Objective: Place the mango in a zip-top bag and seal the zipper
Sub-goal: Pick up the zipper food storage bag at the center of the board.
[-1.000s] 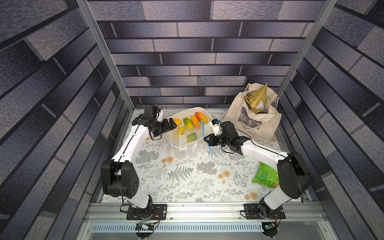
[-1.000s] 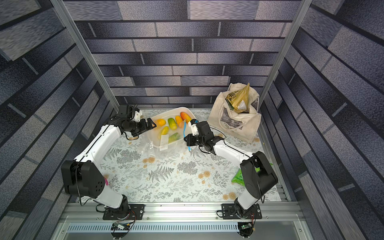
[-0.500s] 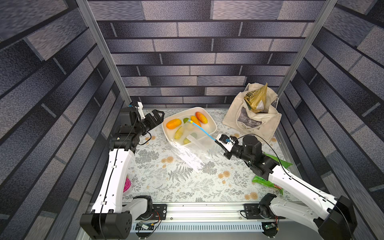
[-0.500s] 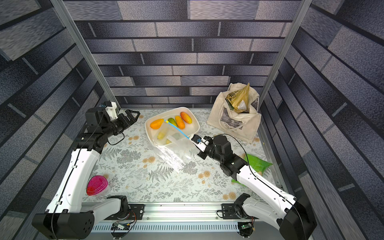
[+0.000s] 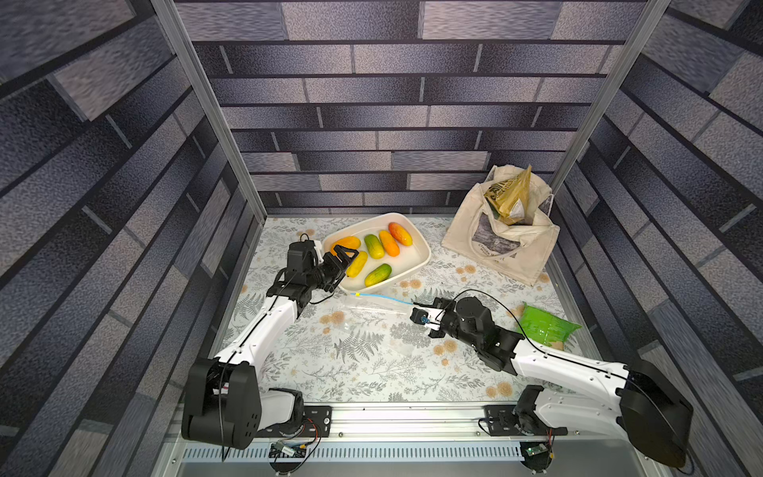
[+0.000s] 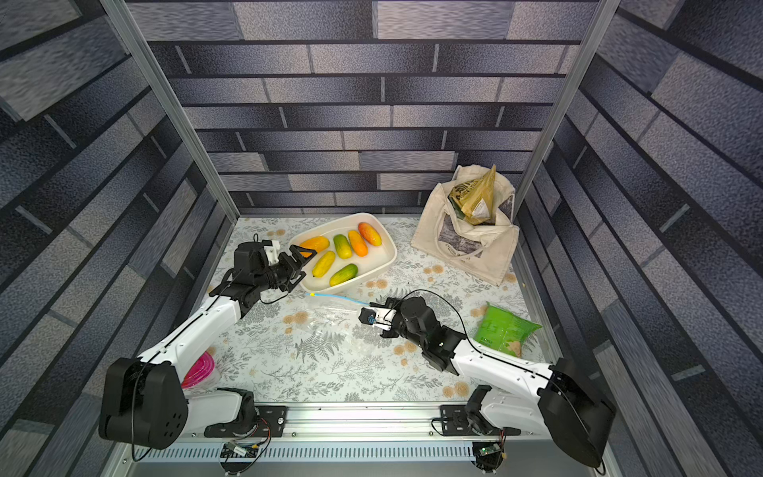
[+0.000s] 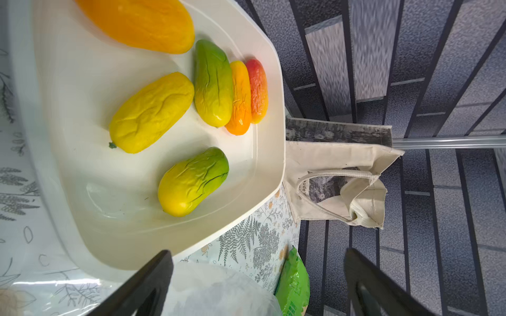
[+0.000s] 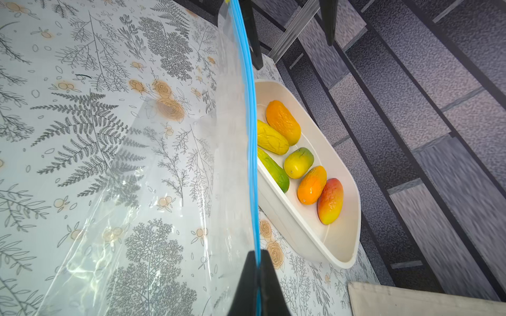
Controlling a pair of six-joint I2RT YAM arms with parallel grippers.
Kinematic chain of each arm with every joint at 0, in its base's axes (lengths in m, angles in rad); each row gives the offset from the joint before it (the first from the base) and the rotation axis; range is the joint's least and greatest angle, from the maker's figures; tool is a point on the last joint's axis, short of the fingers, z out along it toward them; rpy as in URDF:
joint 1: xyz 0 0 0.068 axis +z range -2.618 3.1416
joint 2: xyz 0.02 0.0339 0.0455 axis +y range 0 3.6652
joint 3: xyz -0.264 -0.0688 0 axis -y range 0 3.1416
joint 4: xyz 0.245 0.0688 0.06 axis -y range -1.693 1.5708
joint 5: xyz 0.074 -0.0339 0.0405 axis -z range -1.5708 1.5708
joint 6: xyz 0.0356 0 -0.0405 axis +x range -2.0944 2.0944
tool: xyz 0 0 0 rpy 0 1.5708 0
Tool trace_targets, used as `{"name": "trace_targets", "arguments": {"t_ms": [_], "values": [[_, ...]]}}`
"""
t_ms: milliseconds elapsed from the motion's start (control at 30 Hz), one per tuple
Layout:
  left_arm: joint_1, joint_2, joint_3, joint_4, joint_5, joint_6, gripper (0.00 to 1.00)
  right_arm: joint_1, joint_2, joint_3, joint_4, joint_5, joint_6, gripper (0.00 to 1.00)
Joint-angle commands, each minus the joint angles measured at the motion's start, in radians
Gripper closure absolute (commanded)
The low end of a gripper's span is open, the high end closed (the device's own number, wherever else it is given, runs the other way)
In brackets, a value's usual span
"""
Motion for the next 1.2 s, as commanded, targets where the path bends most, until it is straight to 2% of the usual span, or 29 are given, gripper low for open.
{"name": "trace_targets", "arguments": {"t_ms": [0, 167, 267, 367, 667, 800, 867, 1033, 1167], "values": [[0.031, -0.042, -0.055, 0.105, 0.043, -0.065, 0.00, 0.024, 0.019, -0.023, 0.138, 0.087, -0.034, 1.00], [0.141, -0.123, -0.164, 0.065, 0.067, -0.021, 0.00, 0.037, 0.045, -0.042, 0.182, 0.121, -0.064, 1.00], [0.165, -0.126, -0.217, 0.134, 0.123, -0.068, 0.00, 0.047, 0.054, -0.047, 0.193, 0.132, -0.071, 1.00], [0.143, -0.111, -0.237, 0.170, 0.148, -0.107, 0.00, 0.056, 0.062, -0.056, 0.203, 0.134, -0.078, 1.00], [-0.007, -0.032, -0.199, 0.178, 0.084, -0.112, 0.00, 0.084, 0.113, -0.044, 0.186, 0.149, -0.074, 1.00], [-0.011, -0.015, -0.209, 0.181, 0.088, -0.112, 0.10, 0.085, 0.123, -0.041, 0.185, 0.160, -0.068, 1.00], [-0.007, -0.015, -0.213, 0.174, 0.098, -0.112, 0.19, 0.085, 0.129, -0.041, 0.193, 0.161, -0.067, 1.00], [-0.001, 0.001, -0.229, 0.108, 0.125, -0.114, 0.21, 0.086, 0.165, -0.027, 0.221, 0.193, -0.078, 1.00], [-0.016, 0.008, -0.232, 0.100, 0.123, -0.115, 0.31, 0.097, 0.215, -0.008, 0.245, 0.196, -0.091, 1.00]]}}
